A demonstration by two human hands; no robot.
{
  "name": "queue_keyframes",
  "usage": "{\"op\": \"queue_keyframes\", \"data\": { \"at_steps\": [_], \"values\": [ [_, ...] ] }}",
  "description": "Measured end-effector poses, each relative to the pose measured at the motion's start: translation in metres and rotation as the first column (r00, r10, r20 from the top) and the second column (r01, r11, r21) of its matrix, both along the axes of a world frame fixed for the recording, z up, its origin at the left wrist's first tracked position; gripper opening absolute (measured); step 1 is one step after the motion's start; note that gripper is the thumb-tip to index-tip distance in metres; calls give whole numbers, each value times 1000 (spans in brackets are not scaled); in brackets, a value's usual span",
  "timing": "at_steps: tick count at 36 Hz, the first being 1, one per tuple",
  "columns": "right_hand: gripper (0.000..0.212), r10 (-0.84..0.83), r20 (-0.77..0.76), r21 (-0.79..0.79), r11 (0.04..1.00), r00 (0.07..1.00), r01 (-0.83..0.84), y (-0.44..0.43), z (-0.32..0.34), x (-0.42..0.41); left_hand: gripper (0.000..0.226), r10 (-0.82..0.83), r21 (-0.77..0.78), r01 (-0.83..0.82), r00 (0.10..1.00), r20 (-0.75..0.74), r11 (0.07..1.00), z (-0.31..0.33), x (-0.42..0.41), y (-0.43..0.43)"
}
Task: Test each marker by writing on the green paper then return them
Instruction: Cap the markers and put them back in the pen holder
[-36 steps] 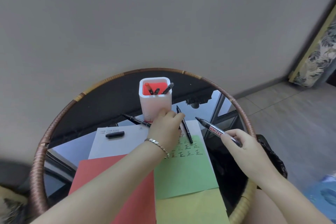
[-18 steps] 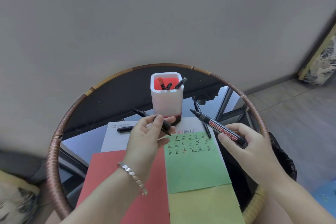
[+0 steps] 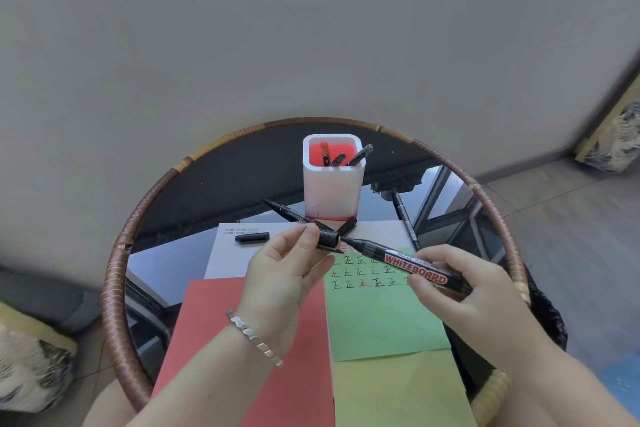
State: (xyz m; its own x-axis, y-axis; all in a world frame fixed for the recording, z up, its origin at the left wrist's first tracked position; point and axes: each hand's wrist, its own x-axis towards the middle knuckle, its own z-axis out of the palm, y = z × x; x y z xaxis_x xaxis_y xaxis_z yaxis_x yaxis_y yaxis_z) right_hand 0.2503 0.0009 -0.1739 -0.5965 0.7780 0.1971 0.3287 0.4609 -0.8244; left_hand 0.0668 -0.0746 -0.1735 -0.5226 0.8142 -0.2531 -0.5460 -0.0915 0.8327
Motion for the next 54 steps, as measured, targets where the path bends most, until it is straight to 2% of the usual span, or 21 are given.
{"op": "queue_keyframes", "data": {
  "at_steps": [7,10,13,17,21,24,27,31,33,35,36,37,38,41,42,44,47,50,52,54],
  "values": [
    [21,26,-8,30,999,1000,-25,-1,0,2,12,0,-6,-1,998,-60,1000,3,4,0],
    [20,40,-19,61,997,999,-39,-1,2,2,3,-97,-56,87,976,-195,995,6,6,-2],
    [20,49,10,147,988,999,-49,-1,5,3,6,-216,-118,186,912,-349,975,8,5,-5],
    [33,63,-7,213,975,998,-60,1,9,6,9,-343,-169,299,809,-477,939,10,3,-10],
    [35,107,-36,267,959,994,-94,3,12,5,13,-448,-212,412,651,-612,886,8,1,-12],
    [33,114,-76,254,963,991,-91,2,17,4,9,-380,-146,413,567,-731,899,11,1,-12],
    [30,93,-127,196,978,987,-67,2,22,1,9,-246,-33,397,498,-832,917,12,0,-12],
    [28,119,-120,156,983,986,-100,4,34,0,12,-68,79,382,358,-931,921,13,0,-12],
    [28,111,-161,43,993,981,-106,4,37,-2,18,42,117,365,208,-977,924,14,1,-12],
    [15,86,-200,-82,991,976,-104,6,33,-4,22,142,145,360,35,-989,922,15,-2,-10],
    [12,74,-211,-137,985,975,-105,6,31,-6,22,171,154,357,-18,-985,921,14,-3,-9],
    [10,59,-214,-175,980,975,-98,5,30,-9,21,172,151,353,-27,-985,923,13,-5,-8],
    [11,43,-215,-182,980,976,-83,4,28,-11,18,140,138,347,19,-990,928,14,-5,-7],
    [12,26,-250,-128,990,968,-59,4,24,-14,12,-37,56,298,298,-954,953,19,-2,-6],
    [12,37,-244,-92,994,969,-62,5,21,-14,9,-110,5,277,398,-911,961,19,-1,-4],
    [27,73,-167,2,997,983,-74,9,15,-11,12,-254,-109,280,561,-788,954,18,-2,0],
    [33,87,20,91,992,996,-89,16,12,-8,17,-395,-236,326,621,-677,916,13,-2,7],
    [37,48,325,252,958,944,-135,24,9,-4,14,-400,-268,299,617,-677,916,12,3,16],
    [28,58,374,269,948,926,-168,26,10,-2,9,-366,-230,291,618,-696,929,14,11,22],
    [33,71,379,254,951,923,-177,25,12,0,9,-327,-190,278,621,-712,942,18,21,31]
  ]
}}
